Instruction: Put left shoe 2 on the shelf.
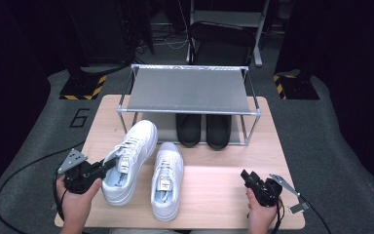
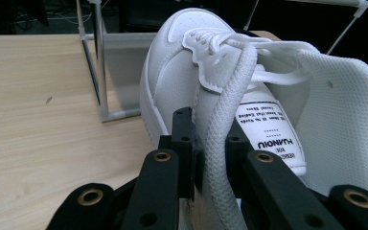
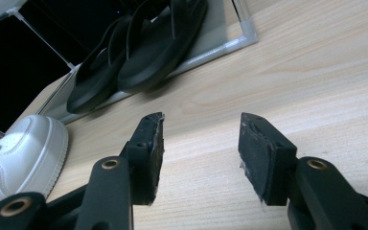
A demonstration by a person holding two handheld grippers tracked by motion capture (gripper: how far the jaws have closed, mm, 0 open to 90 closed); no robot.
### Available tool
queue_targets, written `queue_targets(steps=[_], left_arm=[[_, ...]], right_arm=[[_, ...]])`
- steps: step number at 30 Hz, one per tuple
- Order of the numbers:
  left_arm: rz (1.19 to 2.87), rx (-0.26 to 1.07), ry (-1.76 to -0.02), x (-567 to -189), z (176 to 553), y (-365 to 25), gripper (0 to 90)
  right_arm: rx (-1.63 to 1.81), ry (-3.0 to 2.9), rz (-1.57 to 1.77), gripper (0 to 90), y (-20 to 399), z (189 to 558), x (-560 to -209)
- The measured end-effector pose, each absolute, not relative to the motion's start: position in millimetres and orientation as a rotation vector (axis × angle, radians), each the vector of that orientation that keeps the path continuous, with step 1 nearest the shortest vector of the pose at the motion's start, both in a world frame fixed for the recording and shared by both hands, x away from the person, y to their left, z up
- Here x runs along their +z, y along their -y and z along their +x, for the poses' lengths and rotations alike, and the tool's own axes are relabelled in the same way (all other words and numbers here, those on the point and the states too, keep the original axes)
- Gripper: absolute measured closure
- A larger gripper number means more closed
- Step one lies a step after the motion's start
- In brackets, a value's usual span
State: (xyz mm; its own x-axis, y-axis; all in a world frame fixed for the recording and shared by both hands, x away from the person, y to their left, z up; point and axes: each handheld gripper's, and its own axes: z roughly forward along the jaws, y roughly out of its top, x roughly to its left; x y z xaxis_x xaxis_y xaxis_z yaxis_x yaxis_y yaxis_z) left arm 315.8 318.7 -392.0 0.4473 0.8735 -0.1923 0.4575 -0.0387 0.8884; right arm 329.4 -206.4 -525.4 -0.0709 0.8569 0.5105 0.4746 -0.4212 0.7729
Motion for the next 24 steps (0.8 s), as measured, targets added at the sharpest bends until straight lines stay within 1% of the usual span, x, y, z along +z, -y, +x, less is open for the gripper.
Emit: queue_targets(steps=[24], left_arm=[[1.681,0.479,-1.087,-374,323,-296,80.9]], right_arm=[[1.501,-1.410,1.860,51.1,211,326,-526]])
